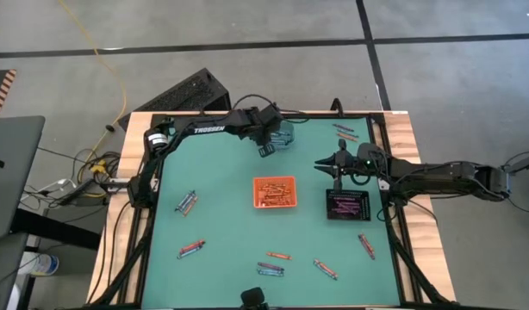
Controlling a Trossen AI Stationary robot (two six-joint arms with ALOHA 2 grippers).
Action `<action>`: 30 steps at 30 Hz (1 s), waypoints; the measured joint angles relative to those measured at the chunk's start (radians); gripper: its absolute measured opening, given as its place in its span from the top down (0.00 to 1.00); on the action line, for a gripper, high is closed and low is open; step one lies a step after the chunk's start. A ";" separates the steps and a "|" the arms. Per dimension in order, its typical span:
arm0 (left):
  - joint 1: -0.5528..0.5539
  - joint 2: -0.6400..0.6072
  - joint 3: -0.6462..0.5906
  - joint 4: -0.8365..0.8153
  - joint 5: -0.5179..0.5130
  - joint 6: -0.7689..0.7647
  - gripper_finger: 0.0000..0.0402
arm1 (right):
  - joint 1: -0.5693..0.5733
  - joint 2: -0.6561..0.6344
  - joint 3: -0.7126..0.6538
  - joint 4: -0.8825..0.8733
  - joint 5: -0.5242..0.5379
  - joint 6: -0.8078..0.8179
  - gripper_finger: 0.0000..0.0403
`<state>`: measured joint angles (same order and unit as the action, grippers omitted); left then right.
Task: Sort crayons
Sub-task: Put the green crayon into the blue bin
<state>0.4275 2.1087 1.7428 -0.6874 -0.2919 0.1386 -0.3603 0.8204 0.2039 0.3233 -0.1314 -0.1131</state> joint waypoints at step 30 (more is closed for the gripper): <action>-0.826 -0.029 0.145 -0.066 0.128 -0.211 0.79 | 0.048 0.000 0.000 0.008 -0.002 0.027 0.82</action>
<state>-0.3987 2.0792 1.8879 -0.7534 -0.1641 -0.0723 -0.3127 0.8204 0.2039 0.3317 -0.1337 -0.0860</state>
